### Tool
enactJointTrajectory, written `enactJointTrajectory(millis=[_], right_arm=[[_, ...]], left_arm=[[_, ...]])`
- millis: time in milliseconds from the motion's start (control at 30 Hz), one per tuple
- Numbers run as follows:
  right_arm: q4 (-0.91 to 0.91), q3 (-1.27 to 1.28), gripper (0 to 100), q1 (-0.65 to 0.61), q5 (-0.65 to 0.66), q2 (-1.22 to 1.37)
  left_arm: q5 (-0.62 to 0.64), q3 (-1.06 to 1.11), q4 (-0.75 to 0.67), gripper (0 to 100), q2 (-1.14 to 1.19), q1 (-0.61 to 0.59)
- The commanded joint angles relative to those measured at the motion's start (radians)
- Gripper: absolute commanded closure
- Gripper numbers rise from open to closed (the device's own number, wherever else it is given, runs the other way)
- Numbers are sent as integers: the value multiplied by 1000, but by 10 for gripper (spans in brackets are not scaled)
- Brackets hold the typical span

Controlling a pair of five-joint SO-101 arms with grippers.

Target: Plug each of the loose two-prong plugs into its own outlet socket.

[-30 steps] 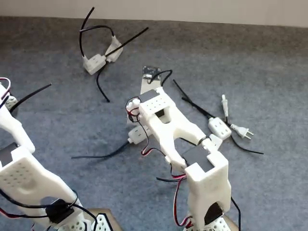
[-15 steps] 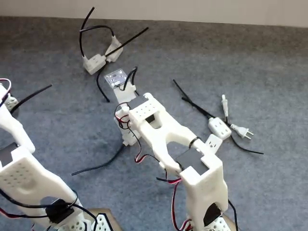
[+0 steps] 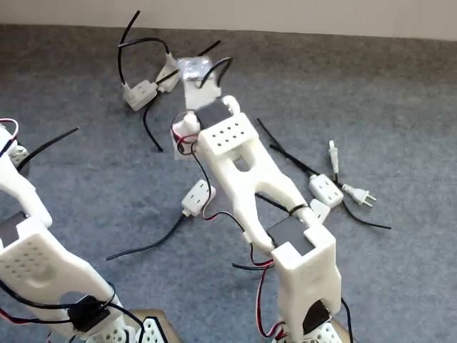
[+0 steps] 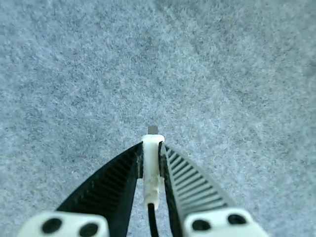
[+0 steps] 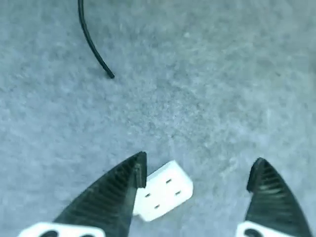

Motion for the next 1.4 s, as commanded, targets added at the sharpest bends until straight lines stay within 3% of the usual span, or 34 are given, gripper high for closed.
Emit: enactJointTrajectory(millis=[0, 300, 600, 700, 833, 967, 1100, 1367], right_arm=[[177, -81, 666, -7, -120, 2], [237, -82, 666, -120, -364, 222], [228, -282, 672, -130, -440, 435], [282, -289, 755, -117, -420, 507], [317, -302, 880, -65, -348, 562], [318, -334, 882, -31, -235, 581], [312, -398, 882, -25, -51, 587], [317, -682, 882, 7, 328, 587]], left_arm=[[-8, -2, -32, 993, -12, -1], [-8, -5, -58, 993, -12, 1], [-8, -7, -58, 993, -12, -1], [-9, -7, -58, 993, -12, -1], [-9, -8, -58, 993, -12, 1], [-14, -7, -71, 993, -12, 15], [-129, -4, -72, 993, -12, 31], [-149, -7, -74, 993, -12, 41]])
